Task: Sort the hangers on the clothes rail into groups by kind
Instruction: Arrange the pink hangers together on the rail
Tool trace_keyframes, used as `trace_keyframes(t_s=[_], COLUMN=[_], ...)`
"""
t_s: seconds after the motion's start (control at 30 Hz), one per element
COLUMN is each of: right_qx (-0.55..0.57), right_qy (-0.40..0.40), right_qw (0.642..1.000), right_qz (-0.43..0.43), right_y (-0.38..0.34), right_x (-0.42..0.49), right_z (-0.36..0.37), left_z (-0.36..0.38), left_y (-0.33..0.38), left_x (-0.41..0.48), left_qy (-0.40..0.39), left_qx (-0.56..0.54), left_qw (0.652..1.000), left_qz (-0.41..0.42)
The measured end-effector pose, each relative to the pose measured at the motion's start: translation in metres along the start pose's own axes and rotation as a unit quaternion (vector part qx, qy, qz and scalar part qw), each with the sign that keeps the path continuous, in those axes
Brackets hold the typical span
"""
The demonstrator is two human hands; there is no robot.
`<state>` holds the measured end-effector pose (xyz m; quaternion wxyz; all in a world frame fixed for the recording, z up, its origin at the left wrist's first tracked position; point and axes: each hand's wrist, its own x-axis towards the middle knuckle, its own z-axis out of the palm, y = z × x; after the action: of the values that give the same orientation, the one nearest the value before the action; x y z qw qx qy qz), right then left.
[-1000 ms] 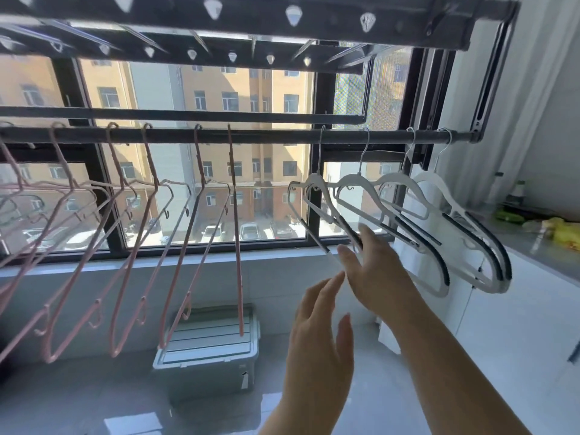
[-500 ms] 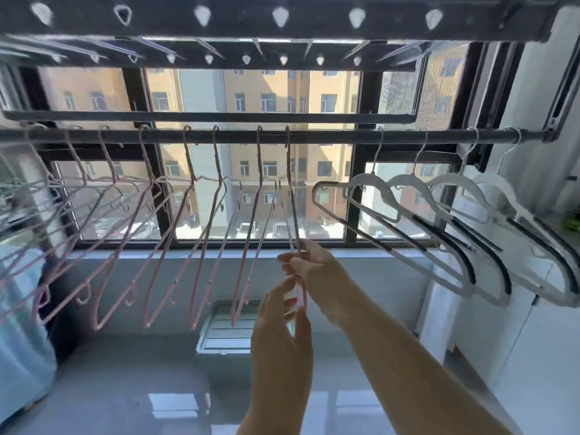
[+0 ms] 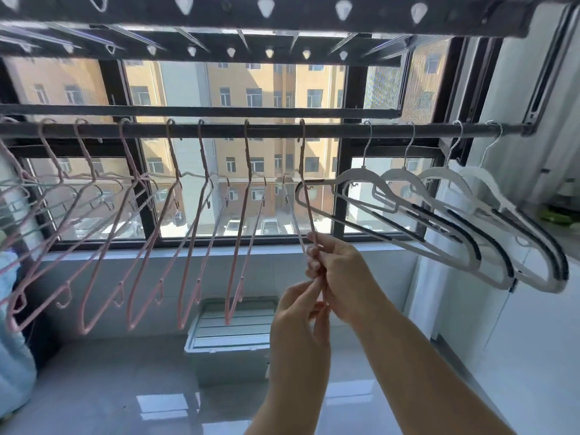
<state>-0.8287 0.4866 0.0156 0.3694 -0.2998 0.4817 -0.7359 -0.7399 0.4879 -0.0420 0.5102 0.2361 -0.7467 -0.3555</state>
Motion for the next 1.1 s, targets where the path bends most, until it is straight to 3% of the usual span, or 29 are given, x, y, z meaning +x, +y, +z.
trace_keyframes(t_s=[0.5,0.73,0.83,0.87,0.93,1.0,1.07,1.1], right_qx=[0.048,0.073,0.062,0.03,-0.146,-0.368,-0.456,-0.462], right_qy=[-0.004,0.02,0.035,0.045,0.084,0.143,0.157,0.139], right_qw=[0.999,0.997,0.997,0.998,0.986,0.915,0.851,0.838], right_qz=[0.02,0.032,0.025,0.017,-0.015,-0.088,-0.209,-0.253], right_y=[0.0,0.0,-0.002,-0.003,-0.005,-0.006,-0.007,-0.008], right_x=[0.003,0.003,0.001,0.0,-0.005,-0.011,-0.021,-0.025], right_z=[-0.012,-0.015,-0.017,-0.017,-0.016,-0.011,0.004,0.014], left_z=[0.005,-0.015,-0.031,-0.037,-0.05,-0.062,-0.072,-0.076], left_y=[-0.005,-0.006,-0.001,0.001,0.004,0.002,-0.005,-0.009], left_x=[-0.005,-0.01,-0.006,-0.004,-0.001,0.003,0.008,0.01], left_qy=[-0.031,0.0,0.055,0.081,0.123,0.165,0.193,0.195], left_qx=[-0.017,-0.013,0.021,0.035,0.051,0.061,0.073,0.079], left_qw=[0.999,1.0,0.996,0.992,0.984,0.976,0.972,0.973], left_qz=[-0.013,0.009,0.073,0.095,0.121,0.13,0.113,0.096])
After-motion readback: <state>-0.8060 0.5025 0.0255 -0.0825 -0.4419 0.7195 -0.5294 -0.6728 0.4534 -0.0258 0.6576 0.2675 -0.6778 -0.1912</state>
